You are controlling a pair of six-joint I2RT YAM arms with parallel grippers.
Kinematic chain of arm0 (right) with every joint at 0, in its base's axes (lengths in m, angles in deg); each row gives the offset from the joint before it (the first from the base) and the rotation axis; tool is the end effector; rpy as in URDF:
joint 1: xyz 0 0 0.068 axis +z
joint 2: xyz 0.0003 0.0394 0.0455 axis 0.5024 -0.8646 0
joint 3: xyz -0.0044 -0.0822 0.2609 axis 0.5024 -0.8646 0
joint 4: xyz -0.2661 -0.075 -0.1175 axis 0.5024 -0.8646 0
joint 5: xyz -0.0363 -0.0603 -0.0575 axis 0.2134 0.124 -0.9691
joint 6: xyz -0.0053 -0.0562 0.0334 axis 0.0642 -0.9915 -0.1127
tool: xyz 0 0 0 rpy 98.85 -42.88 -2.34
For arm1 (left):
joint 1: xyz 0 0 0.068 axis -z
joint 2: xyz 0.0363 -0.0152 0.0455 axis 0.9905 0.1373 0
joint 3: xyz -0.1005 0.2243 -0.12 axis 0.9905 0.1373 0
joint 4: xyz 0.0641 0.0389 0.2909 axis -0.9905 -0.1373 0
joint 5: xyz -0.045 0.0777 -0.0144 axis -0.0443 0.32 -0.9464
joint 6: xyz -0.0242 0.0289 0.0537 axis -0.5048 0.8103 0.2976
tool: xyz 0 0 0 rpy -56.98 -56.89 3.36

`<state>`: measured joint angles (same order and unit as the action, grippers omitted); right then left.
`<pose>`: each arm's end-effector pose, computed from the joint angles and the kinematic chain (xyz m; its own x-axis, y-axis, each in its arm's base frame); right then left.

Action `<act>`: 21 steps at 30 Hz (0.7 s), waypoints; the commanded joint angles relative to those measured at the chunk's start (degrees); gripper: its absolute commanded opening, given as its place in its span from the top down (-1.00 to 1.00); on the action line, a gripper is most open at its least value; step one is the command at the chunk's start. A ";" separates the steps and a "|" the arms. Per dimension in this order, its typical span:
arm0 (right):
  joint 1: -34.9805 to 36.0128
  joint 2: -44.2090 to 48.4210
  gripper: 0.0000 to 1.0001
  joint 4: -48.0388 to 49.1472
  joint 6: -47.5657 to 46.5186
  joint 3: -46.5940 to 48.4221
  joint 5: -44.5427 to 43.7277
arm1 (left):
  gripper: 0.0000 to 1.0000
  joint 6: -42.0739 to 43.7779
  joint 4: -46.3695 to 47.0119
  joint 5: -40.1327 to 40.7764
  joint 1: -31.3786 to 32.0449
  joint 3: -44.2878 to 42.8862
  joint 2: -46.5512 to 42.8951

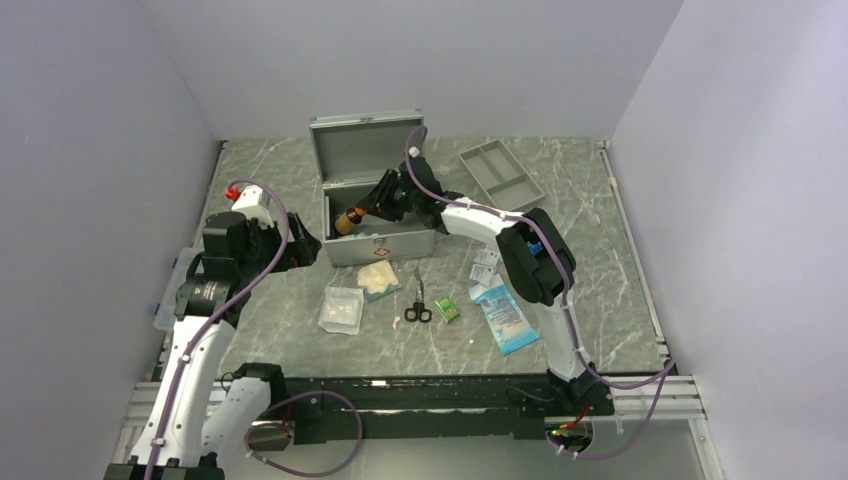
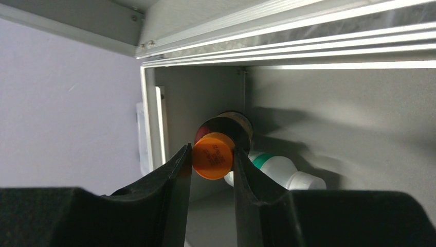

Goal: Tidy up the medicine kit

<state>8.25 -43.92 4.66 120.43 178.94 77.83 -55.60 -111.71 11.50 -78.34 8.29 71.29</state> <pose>0.4245 0.3536 0.1722 -0.8509 0.4022 -0.3379 -0.0802 0.5362 0.8403 0.2181 -0.0245 0.3178 -0.5505 -0.2896 -0.7830 0.0553 0.9232 -0.3803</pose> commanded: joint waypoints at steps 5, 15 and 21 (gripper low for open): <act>0.43 -2.18 1.00 1.79 4.51 2.53 -2.43 | -0.98 -0.66 1.50 -1.10 -0.34 -0.47 -0.31; 0.48 -5.52 0.71 -10.14 1.59 8.37 -5.20 | -0.98 -0.66 1.50 -1.19 -0.34 -0.55 -0.13; 0.50 -5.97 0.19 -15.28 -2.01 10.19 -5.22 | -0.98 -0.67 1.50 -1.19 -0.34 -0.55 -0.21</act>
<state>8.54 -48.89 -4.55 122.02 186.59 74.59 -55.60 -111.71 11.13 -78.34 8.29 71.31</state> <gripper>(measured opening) 0.370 0.988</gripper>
